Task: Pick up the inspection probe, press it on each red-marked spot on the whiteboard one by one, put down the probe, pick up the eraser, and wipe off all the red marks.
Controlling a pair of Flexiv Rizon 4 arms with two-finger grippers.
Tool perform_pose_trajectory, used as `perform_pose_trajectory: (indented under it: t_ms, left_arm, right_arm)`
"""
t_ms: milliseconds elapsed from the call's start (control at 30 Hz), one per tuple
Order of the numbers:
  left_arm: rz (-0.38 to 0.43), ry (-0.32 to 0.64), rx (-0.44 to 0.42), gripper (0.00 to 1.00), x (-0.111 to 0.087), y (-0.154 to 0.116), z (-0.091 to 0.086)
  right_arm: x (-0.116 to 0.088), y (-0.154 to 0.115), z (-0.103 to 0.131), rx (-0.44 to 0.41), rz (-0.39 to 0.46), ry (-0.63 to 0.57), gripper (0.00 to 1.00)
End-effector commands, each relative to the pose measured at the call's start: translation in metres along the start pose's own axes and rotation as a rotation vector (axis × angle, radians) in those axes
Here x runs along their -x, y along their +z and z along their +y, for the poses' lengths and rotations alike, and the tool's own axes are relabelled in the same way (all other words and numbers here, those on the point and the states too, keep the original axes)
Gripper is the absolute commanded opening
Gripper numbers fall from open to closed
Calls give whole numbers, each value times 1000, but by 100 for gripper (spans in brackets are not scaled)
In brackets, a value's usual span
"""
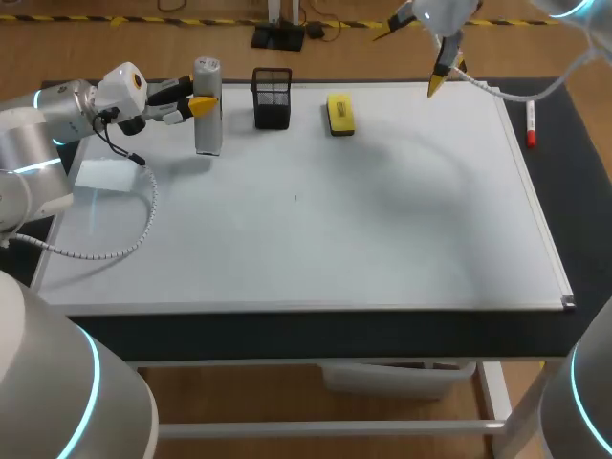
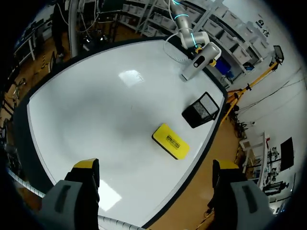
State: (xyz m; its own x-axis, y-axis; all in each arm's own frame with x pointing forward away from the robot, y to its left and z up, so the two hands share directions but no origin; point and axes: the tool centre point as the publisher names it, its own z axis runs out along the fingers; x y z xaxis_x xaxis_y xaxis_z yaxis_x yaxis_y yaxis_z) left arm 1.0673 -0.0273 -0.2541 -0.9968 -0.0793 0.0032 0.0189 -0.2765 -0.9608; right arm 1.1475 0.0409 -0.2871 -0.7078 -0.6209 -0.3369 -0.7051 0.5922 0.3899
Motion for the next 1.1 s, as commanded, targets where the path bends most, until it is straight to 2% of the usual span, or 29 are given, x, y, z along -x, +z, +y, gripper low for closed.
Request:
perform_pose_trajectory:
  t_ms: [33, 300, 467, 500, 1100]
  left_arm:
    - [6, -2, -2, 0, 2, 0, 0]
    - [6, -2, -2, 0, 2, 0, 0]
    - [6, -2, -2, 0, 2, 0, 0]
    - [6, -2, -2, 0, 2, 0, 0]
    - [6, -2, -2, 0, 2, 0, 0]
  right_arm:
    - [0, -14, 0, 36, 19, 40, 100]
    - [0, -32, 10, 57, -28, 38, 100]
    - [1, -41, 16, 59, -9, 72, 100]
    - [1, -42, 17, 56, -27, 59, 100]
    - [1, -42, 17, 56, -27, 59, 100]
